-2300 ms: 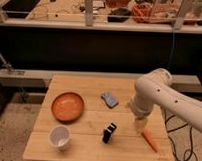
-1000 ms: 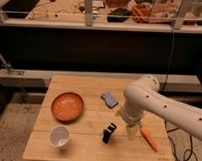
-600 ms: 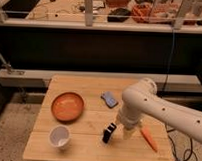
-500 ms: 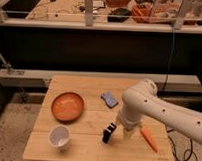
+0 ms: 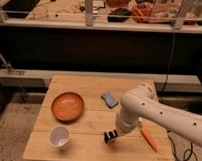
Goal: Knock the eraser over
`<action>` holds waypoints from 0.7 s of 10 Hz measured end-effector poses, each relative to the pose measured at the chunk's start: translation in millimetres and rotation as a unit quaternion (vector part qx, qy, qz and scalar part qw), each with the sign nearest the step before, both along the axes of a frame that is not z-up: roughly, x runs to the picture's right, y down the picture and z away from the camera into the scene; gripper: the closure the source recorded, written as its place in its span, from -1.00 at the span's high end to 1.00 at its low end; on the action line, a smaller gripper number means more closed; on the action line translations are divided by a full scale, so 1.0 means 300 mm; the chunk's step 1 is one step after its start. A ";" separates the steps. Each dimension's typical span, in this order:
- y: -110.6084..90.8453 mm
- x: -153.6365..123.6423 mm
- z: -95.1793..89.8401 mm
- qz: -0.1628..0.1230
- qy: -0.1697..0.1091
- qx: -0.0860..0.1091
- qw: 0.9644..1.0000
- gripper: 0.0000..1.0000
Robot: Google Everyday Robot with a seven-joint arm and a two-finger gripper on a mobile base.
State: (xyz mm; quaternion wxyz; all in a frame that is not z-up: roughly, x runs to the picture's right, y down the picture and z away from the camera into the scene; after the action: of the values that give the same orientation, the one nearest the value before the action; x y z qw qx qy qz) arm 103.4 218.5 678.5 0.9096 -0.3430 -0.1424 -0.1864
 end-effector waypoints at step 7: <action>0.014 -0.055 0.056 0.006 0.000 -0.006 1.000 -0.97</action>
State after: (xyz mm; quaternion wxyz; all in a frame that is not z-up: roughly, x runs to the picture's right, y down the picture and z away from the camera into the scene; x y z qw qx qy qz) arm 86.9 222.7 695.3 0.9085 -0.3477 -0.1456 -0.1806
